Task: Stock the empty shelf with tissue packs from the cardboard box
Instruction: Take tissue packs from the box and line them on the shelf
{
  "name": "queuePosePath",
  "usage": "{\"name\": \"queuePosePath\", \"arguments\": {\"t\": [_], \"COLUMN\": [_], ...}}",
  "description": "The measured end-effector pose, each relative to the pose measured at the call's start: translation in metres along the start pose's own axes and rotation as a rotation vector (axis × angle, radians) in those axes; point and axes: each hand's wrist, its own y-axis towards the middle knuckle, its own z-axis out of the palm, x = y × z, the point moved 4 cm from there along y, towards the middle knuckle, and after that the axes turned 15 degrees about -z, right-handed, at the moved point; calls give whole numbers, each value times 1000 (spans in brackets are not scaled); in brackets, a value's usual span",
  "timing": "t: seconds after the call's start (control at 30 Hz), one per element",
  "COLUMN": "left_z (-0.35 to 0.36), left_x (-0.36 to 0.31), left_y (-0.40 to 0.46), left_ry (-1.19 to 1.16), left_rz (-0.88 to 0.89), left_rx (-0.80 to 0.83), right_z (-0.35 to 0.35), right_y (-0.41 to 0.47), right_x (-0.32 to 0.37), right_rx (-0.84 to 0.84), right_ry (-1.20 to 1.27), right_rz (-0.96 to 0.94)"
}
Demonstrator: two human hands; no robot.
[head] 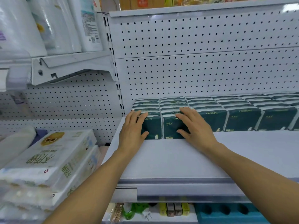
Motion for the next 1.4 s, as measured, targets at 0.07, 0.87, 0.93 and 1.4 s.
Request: {"name": "queuePosePath", "arguments": {"t": [0.07,0.87,0.93,1.4], "left_z": [1,-111,-115,-63], "left_x": [0,47,68,232], "left_y": [0,-194,-226,-428], "left_ry": [1,84,92,151], "left_rz": [13,91,72,-429], "left_rx": [-13,-177,-138,420], "right_z": [2,-70,-63,51], "right_y": [2,-49,-66,-203], "right_x": [-1,219,250,406], "right_rx": [-2,-36,-1,654], "right_ry": [-17,146,186,413], "right_rz": [-18,6,2,-37]}}
